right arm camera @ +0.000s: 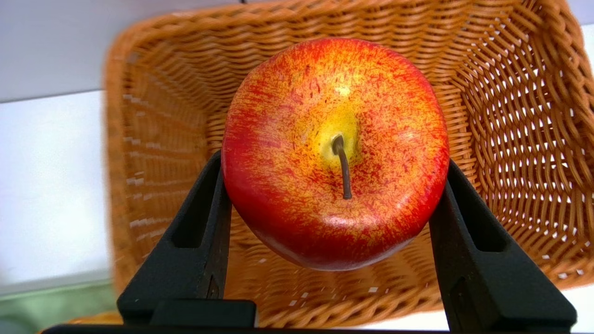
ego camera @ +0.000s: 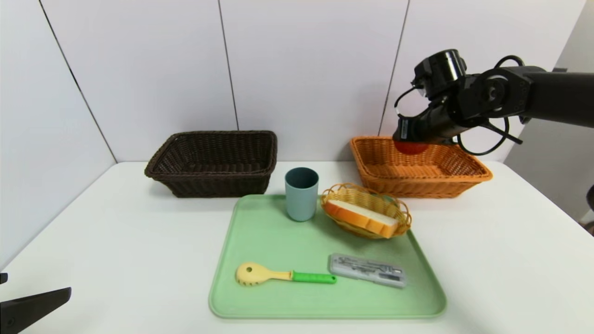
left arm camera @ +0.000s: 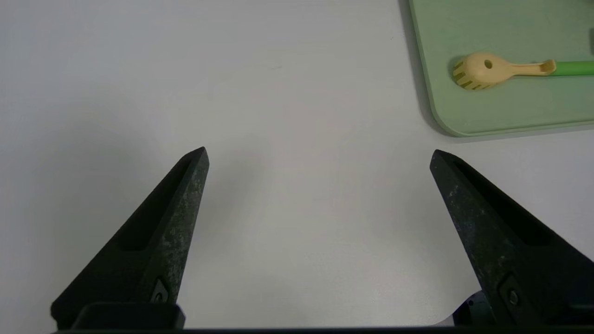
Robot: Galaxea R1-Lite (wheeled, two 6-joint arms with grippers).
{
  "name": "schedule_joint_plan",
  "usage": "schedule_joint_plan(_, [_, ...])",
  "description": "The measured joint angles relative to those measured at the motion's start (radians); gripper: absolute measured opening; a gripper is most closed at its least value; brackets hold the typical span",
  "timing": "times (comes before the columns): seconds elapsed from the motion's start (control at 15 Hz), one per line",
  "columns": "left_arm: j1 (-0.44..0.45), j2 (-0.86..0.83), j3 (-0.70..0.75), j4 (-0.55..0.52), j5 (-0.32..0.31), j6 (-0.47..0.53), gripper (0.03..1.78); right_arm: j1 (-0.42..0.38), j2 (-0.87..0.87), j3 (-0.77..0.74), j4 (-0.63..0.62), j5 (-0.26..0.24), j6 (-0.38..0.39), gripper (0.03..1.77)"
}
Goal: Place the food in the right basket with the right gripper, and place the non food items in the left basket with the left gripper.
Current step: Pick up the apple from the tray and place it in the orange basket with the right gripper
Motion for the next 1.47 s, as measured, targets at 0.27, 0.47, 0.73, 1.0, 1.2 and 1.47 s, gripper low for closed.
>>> schedule_joint_plan(0.27, [0.000, 0.000, 0.007, 0.000, 0.000, 0.000, 1.69, -0.047, 0.082, 0.000, -0.057, 0.062, -0.033, 1.17])
schedule_joint_plan(0.47, [0.000, 0.001, 0.009, 0.000, 0.000, 0.000, 1.69, -0.059, 0.133, 0.000, -0.099, 0.067, -0.040, 1.17])
schedule_joint_plan(0.73, [0.000, 0.004, 0.007, 0.000, 0.000, 0.000, 1.69, -0.066, 0.165, -0.001, -0.103, 0.087, -0.045, 1.35])
schedule_joint_plan(1.0, [0.000, 0.005, 0.007, 0.000, 0.000, 0.000, 1.69, -0.066, 0.171, -0.002, -0.097, 0.092, -0.047, 1.49])
schedule_joint_plan(1.2, [0.000, 0.005, 0.007, 0.000, 0.000, 0.000, 1.69, -0.066, 0.157, -0.001, -0.086, 0.105, -0.047, 1.56])
schedule_joint_plan(1.47, [0.000, 0.001, 0.007, 0.000, 0.001, 0.000, 1.69, -0.066, 0.077, 0.000, -0.060, 0.106, -0.056, 1.62])
